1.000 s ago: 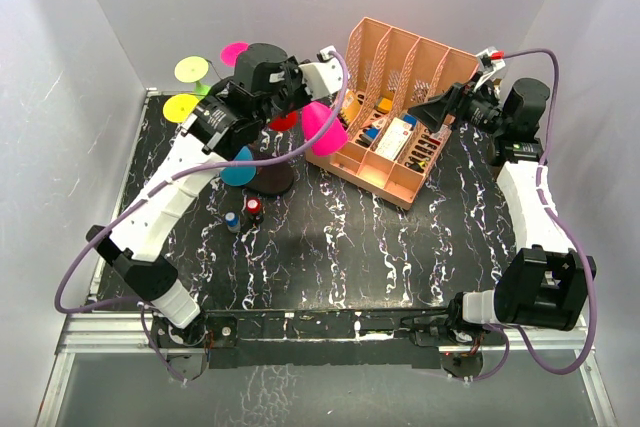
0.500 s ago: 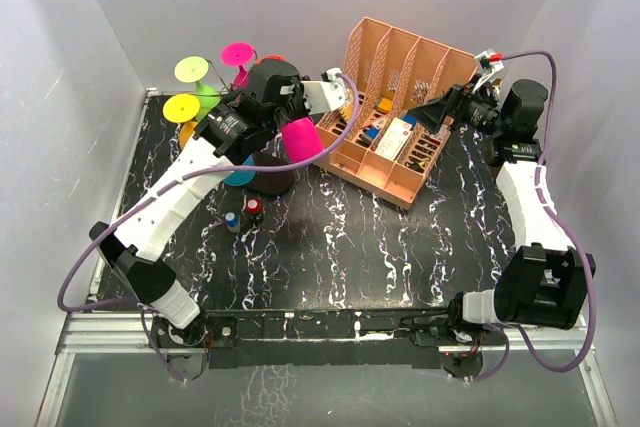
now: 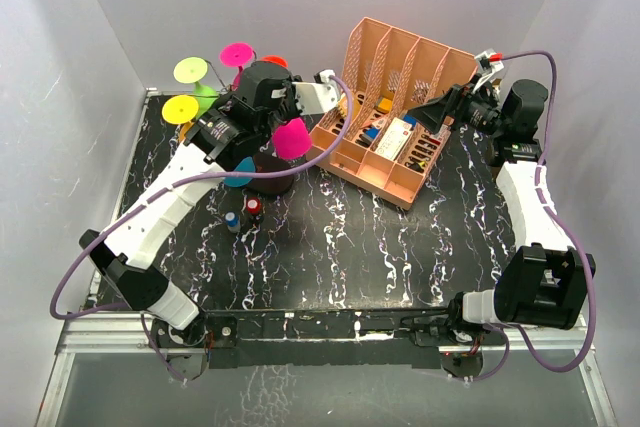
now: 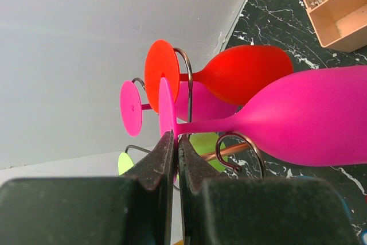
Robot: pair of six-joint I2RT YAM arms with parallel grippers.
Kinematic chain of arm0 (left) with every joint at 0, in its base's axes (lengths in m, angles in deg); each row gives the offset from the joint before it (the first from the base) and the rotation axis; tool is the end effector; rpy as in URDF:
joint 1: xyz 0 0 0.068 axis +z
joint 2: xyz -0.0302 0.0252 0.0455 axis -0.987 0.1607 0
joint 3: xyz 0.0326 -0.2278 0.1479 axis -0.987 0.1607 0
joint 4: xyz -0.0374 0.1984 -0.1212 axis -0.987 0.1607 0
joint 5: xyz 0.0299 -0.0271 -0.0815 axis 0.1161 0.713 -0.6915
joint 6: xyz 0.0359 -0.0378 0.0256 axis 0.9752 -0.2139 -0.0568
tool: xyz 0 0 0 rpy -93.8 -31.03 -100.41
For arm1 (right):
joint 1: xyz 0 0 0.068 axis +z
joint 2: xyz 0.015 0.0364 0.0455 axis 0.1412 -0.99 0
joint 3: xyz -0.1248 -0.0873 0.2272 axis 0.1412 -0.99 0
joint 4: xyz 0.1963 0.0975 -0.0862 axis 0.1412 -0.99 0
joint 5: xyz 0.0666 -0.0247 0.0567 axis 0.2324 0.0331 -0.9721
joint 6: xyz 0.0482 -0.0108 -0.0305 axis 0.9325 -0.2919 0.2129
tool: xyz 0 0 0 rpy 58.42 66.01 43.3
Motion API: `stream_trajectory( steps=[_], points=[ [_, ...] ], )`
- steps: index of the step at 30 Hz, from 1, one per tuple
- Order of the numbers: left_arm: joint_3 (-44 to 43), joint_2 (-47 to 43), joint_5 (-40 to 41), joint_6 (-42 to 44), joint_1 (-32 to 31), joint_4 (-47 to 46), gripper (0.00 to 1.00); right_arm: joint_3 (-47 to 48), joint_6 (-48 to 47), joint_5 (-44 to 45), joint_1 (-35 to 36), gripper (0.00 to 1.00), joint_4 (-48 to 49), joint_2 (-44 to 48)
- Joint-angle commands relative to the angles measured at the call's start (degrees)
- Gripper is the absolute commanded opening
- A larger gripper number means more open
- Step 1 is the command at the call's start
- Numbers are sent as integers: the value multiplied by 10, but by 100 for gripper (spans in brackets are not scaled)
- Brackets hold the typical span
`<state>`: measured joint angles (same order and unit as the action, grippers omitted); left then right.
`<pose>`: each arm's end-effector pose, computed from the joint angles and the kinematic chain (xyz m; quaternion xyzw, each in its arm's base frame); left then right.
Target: Place the wine glass upside down on the wine glass rack
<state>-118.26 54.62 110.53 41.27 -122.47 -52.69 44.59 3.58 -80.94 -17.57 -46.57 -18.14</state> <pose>0.2454 -0.1951 0.4610 0.4975 0.6230 0.2357 0.5557 0.2847 -0.0124 0.3761 -0.1442 0.7149 0.3962 0.5578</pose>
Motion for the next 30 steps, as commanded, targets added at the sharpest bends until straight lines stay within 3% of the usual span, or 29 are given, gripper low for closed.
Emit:
stream_trajectory(
  steps=[1, 30],
  points=[
    [0, -41, 19, 8, 6, 9, 0, -6, 3, -7, -4, 94, 37, 0],
    [26, -20, 26, -2, 10, -39, 0, -10, 8, -17, -4, 95, 44, -4]
  ],
)
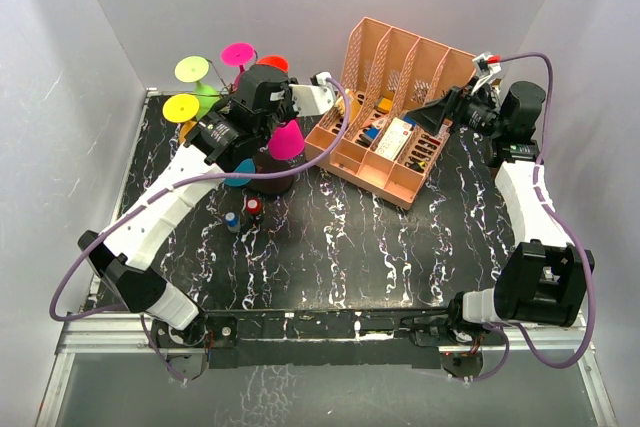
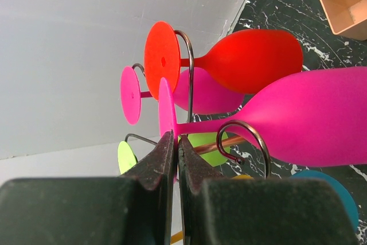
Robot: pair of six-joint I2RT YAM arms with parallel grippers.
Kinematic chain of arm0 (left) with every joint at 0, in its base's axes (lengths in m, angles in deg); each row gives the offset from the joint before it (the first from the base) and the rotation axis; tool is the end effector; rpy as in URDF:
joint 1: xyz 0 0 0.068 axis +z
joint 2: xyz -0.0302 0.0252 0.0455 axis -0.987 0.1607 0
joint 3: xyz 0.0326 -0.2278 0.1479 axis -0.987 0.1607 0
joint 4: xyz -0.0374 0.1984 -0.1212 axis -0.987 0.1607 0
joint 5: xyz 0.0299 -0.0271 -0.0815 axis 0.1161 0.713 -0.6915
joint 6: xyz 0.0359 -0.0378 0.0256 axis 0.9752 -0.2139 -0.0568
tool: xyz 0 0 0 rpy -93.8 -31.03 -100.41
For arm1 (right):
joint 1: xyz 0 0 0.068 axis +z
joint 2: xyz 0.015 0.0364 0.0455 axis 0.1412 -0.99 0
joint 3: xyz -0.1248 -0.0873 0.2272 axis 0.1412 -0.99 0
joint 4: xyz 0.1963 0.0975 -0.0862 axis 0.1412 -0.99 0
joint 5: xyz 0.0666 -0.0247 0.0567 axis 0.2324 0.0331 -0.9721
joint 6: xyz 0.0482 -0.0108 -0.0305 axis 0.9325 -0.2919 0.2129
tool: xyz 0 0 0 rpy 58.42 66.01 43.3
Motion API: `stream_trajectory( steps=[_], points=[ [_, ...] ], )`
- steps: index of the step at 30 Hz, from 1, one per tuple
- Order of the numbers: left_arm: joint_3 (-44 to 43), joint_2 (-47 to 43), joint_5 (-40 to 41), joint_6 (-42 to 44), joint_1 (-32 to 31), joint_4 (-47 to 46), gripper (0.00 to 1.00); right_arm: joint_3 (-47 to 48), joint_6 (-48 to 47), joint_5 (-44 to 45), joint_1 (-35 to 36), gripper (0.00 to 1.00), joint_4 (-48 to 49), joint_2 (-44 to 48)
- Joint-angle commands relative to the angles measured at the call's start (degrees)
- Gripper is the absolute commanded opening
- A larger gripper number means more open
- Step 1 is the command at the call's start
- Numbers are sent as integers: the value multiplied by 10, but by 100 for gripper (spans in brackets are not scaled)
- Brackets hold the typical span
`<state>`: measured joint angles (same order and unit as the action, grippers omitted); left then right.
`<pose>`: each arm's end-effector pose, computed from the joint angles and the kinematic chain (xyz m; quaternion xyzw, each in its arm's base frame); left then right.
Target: Place the wine glass upside down on the wine glass rack
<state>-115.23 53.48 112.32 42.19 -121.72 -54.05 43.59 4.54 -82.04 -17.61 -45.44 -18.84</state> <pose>0.2469 -0.1894 0.4536 0.4928 0.6282 0.2558 0.5450 0.2875 -0.0126 0.3693 -0.1418 0.7166 0.4080 0.5477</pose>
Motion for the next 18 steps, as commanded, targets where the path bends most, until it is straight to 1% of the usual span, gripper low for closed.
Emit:
stream_trajectory(
  steps=[1, 8, 14, 18],
  points=[
    [-5, -7, 7, -13, 3, -27, 0, 0, -2, -7, -3, 95, 33, 3],
    [9, -4, 29, -6, 3, -44, 0, 1, -4, -10, -3, 95, 31, 6],
    [37, 0, 67, 22, 3, -83, 0, 1, -5, -11, -3, 95, 31, 3],
    [42, 3, 71, 23, 3, -94, 0, 1, -6, -10, -3, 95, 29, 3]
  ],
)
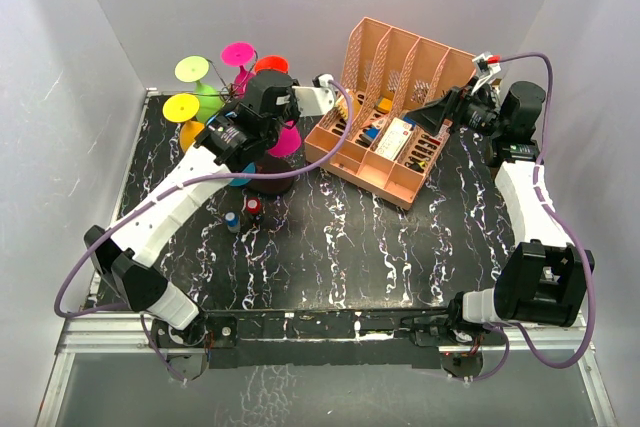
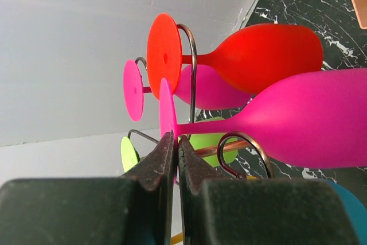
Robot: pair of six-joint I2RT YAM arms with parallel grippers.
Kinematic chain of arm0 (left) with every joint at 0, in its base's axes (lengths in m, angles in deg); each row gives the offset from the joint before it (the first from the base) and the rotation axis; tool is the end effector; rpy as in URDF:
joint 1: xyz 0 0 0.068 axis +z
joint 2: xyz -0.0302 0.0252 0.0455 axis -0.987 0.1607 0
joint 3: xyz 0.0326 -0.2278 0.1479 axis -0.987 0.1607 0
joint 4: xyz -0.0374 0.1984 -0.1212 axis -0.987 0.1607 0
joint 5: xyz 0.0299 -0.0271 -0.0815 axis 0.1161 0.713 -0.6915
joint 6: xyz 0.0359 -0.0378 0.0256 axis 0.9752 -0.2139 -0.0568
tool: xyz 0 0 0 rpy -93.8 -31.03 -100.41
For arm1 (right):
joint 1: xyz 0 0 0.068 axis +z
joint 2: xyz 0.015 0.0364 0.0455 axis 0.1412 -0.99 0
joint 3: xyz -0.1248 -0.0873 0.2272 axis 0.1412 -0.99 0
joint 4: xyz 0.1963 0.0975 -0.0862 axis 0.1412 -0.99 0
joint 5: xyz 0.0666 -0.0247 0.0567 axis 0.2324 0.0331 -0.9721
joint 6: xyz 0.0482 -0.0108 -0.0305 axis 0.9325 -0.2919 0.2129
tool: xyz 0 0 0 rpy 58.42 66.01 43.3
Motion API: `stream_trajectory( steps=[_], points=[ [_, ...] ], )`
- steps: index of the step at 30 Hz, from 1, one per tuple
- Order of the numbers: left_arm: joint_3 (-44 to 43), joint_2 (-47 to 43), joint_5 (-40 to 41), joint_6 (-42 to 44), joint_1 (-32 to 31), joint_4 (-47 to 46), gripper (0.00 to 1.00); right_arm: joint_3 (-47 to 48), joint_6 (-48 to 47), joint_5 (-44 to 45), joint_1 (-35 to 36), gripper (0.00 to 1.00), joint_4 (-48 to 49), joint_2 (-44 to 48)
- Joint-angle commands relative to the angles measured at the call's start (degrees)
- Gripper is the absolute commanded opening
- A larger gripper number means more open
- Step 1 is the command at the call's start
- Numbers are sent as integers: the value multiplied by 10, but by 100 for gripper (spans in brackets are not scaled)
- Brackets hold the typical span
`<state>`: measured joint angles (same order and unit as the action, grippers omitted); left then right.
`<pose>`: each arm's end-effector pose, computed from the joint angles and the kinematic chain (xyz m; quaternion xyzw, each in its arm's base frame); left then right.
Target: Place the wine glass upside down on the wine glass rack
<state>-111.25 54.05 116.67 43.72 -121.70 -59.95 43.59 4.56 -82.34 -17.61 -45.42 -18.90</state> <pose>0.2563 -0.1938 0.4407 0.4743 0.6303 0.2913 0.5413 0.2876 -0.0125 0.3690 -0.1432 0.7163 0.4098 0.5464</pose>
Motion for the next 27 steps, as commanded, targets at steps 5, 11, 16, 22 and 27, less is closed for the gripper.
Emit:
stream_trajectory(
  steps=[5, 11, 16, 22, 27],
  points=[
    [1, -7, 28, 7, 3, -29, 0, 0, -7, -7, -3, 95, 29, 4],
    [-5, -19, 15, 0, 9, 5, 0, 0, -7, -6, -3, 95, 29, 1],
    [-3, -23, 17, -1, 14, 6, 0, -1, -8, -6, -3, 95, 29, 1],
    [-20, -33, -10, -9, 14, 50, 0, -2, -8, -5, -3, 95, 29, 0],
    [-44, -40, -43, -28, 14, 91, 0, -2, -8, -4, -3, 95, 29, -2]
  ],
)
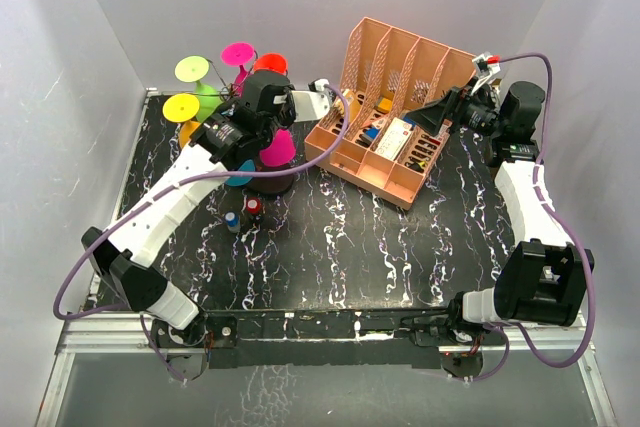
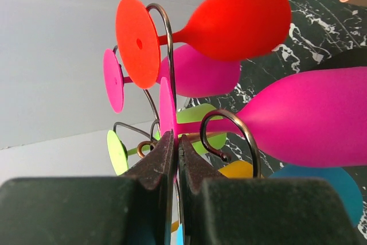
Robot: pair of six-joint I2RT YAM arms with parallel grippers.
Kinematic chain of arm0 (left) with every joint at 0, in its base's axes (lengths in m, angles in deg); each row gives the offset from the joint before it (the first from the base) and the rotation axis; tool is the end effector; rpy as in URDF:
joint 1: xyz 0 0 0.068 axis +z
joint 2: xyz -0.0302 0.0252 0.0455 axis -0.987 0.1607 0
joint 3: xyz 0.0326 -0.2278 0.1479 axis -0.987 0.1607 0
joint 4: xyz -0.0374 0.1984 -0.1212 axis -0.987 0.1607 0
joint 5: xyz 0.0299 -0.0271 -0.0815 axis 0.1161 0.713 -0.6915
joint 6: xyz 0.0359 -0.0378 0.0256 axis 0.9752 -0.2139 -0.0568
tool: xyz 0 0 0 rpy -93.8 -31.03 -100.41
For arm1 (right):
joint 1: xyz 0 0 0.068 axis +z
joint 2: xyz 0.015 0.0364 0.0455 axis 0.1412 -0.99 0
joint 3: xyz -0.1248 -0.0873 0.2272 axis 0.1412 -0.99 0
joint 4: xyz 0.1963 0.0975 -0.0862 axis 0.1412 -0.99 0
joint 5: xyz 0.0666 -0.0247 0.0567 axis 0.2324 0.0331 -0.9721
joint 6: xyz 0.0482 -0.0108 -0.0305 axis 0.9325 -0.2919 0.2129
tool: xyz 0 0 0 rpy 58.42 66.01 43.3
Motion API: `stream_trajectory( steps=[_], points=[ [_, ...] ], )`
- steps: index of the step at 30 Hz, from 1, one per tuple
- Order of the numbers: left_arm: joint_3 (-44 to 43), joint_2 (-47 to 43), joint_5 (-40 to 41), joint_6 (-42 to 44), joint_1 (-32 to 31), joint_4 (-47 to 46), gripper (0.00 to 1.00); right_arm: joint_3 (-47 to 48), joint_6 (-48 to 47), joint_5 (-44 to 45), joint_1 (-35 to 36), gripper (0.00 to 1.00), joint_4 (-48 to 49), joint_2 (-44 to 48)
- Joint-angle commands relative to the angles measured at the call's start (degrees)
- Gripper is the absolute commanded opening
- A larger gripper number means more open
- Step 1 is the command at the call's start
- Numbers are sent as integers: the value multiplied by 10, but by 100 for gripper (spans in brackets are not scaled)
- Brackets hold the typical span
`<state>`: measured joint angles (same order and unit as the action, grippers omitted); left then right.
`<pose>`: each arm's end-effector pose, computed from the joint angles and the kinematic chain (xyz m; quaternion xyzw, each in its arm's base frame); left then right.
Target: Place the wine glass upside down on the wine glass rack
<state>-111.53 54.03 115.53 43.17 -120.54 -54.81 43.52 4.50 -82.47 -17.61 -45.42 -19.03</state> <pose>0.2573 -0.1871 0.4329 0.4938 0.6437 0.2884 0.5086 0.2881 -0.0125 0.3680 -0.1435 0.7168 0.4107 0.5450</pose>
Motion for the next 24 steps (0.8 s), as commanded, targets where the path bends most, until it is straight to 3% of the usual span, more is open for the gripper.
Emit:
stream_trajectory(
  steps=[1, 24],
  points=[
    [-46, -41, -41, -28, 2, 49, 0, -1, -7, -3, -3, 95, 29, -1],
    [-85, -47, -97, -29, 1, 121, 0, -1, -7, -1, -3, 95, 28, -9]
  ],
)
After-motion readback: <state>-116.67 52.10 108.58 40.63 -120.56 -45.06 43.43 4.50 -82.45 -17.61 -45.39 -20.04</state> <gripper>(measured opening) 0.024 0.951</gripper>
